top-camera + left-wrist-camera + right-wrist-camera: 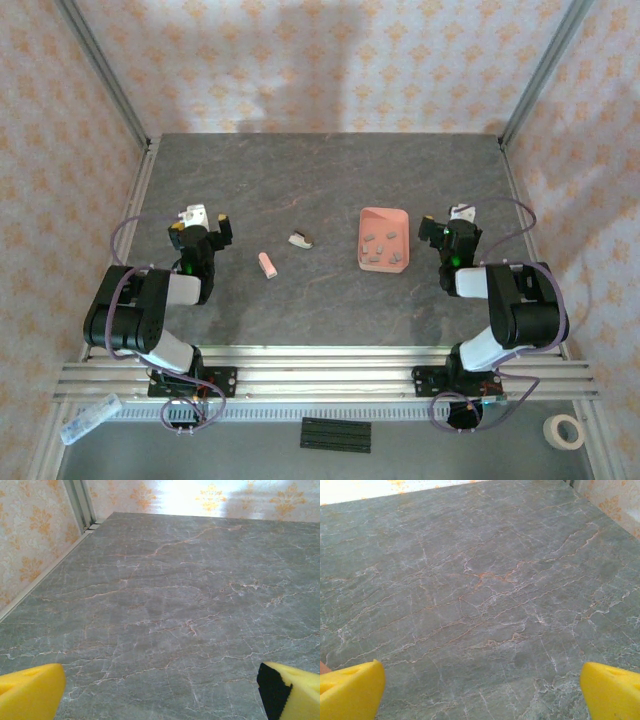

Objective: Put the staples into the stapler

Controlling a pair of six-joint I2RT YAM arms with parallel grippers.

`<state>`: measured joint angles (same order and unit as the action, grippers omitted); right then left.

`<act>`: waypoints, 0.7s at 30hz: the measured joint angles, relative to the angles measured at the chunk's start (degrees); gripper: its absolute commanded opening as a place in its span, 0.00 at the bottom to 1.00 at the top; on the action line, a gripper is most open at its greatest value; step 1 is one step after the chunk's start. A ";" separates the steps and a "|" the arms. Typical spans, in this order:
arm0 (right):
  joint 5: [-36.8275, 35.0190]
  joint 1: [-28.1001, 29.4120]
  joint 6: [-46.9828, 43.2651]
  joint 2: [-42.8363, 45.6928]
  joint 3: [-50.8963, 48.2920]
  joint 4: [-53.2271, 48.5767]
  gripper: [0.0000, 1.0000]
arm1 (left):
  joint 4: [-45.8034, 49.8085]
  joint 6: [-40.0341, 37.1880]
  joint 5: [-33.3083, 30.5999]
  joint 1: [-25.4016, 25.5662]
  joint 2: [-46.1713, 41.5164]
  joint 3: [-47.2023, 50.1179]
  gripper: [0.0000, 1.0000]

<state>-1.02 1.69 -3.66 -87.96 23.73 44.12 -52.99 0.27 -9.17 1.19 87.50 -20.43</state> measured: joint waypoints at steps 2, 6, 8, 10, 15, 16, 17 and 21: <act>0.00 0.00 0.00 0.00 0.00 0.00 0.99 | 0.00 0.00 0.00 0.00 0.00 0.00 1.00; 0.00 0.00 0.00 0.00 0.00 0.00 0.99 | 0.00 0.00 0.00 -0.02 0.00 0.00 1.00; 0.00 0.00 0.00 0.00 0.00 0.00 0.99 | 0.00 0.00 0.02 0.00 0.00 0.00 1.00; 0.00 0.00 0.00 0.00 0.00 -0.02 1.00 | 0.00 0.00 0.00 0.00 0.00 0.00 1.00; 0.00 0.00 0.00 0.00 0.00 0.00 0.99 | 0.00 0.00 0.00 0.00 0.00 0.00 0.99; 0.00 0.00 0.00 0.00 0.00 0.00 0.99 | 0.02 0.00 0.00 0.00 0.00 0.00 0.99; -0.02 0.00 0.00 0.00 0.00 -0.02 0.99 | 0.02 0.00 0.00 0.00 0.00 0.00 0.99; -0.07 0.00 0.22 0.57 0.61 -2.51 0.99 | 0.11 0.24 0.00 0.00 -0.04 0.00 0.97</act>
<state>-1.08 1.69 -3.44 -87.39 24.34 41.60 -52.88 0.51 -9.17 1.19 87.46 -20.43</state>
